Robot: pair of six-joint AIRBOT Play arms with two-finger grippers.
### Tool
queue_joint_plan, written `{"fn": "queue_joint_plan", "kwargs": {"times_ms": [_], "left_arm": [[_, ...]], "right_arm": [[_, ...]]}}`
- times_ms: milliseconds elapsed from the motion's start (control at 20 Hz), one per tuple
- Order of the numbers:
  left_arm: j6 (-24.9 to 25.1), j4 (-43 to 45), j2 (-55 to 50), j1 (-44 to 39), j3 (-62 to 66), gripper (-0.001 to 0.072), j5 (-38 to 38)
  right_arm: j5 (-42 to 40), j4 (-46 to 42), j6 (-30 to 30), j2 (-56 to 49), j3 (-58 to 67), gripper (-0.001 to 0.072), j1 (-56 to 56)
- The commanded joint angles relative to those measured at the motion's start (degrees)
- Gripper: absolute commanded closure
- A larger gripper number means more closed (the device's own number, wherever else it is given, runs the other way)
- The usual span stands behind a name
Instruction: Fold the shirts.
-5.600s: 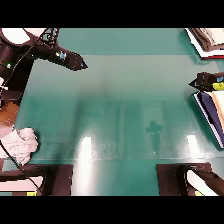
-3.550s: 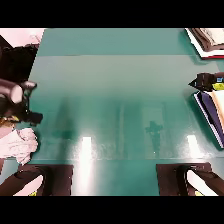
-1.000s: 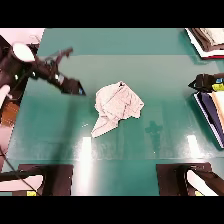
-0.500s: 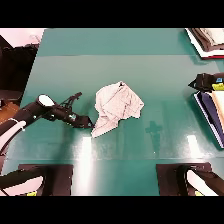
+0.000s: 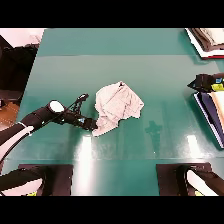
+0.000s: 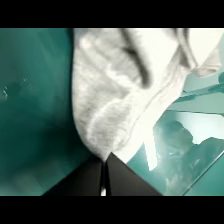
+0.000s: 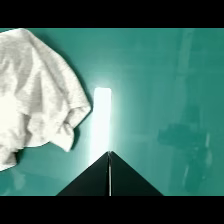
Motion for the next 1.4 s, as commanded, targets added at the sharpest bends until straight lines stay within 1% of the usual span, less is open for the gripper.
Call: {"fn": "queue_joint_plan", "kwargs": {"times_ms": [0, 50, 100, 150, 250, 350, 500, 750, 850, 1000, 1050, 1100, 1150, 1200, 1300, 1350], "left_arm": [[-2.69, 4.81, 0.09, 1.42, 5.38, 0.0684, -4.87], [-2.69, 6.14, 0.09, 2.45, 7.82, 0.0684, -7.39], [-2.67, 6.95, 0.09, 3.28, 10.03, 0.0684, -9.62], [-2.67, 7.04, 0.09, 3.78, 11.72, 0.0684, -11.19], [-2.58, 7.04, 0.09, 4.04, 13.77, 0.0684, -12.74], [-2.56, 7.06, 0.09, 4.04, 13.86, 0.0684, -12.92], [-2.54, 7.06, 0.09, 4.04, 13.88, 0.0684, -13.68], [-2.51, 7.06, 0.09, 4.04, 13.88, 0.0684, -13.49], [-2.51, 7.06, 0.09, 4.04, 13.88, 0.0684, -13.49], [-2.51, 7.06, 0.09, 4.04, 13.88, 0.0684, -13.51], [-2.51, 7.06, 0.09, 4.04, 13.88, 0.0684, -13.55], [-2.49, 7.06, 0.09, 4.04, 13.88, 0.0684, -13.64], [-2.51, 7.06, 0.09, 4.04, 13.88, 0.0684, -13.66], [-2.49, 7.13, 0.09, 4.04, 13.90, 0.0684, -13.70], [-2.51, 8.63, 0.15, 4.92, 14.05, 0.0684, -15.52], [-2.54, 9.51, 0.15, 6.03, 14.67, 0.0684, -16.98]], "right_arm": [[-1.62, 6.32, -0.17, -0.09, -3.65, 0.0687, 1.90], [-3.82, 8.17, -0.55, -0.09, -6.69, 0.0540, 3.54], [-6.67, 9.33, -0.50, -0.09, -9.94, 0.0325, 5.33], [-9.99, 10.47, -0.50, -0.37, -13.57, 0.0258, 7.32], [-14.64, 15.06, -0.52, -3.26, -18.99, 0.0259, 10.84], [-18.69, 18.12, -0.85, -8.26, -21.77, 0.0261, 14.05], [-24.59, 19.12, -1.07, -15.80, -21.51, 0.0263, 18.47], [-25.33, 19.08, -1.09, -25.24, -16.44, 0.0266, 22.69], [-25.94, 18.99, -1.09, -27.21, -14.93, 0.0345, 23.61], [-26.43, 18.97, -1.09, -28.98, -13.55, 0.0358, 23.54], [-26.84, 18.88, -1.09, -29.03, -13.31, 0.0472, 23.52], [-27.08, 18.80, -1.18, -28.92, -12.92, 0.0558, 23.52], [-27.21, 18.47, -1.18, -28.85, -12.28, 0.0603, 23.52], [-26.97, 17.18, -1.18, -28.46, -11.52, 0.0669, 23.52], [-26.43, 12.81, -1.11, -25.99, -10.10, 0.0699, 23.52], [-25.49, 9.55, -0.96, -24.33, -9.31, 0.0699, 23.47]]}}
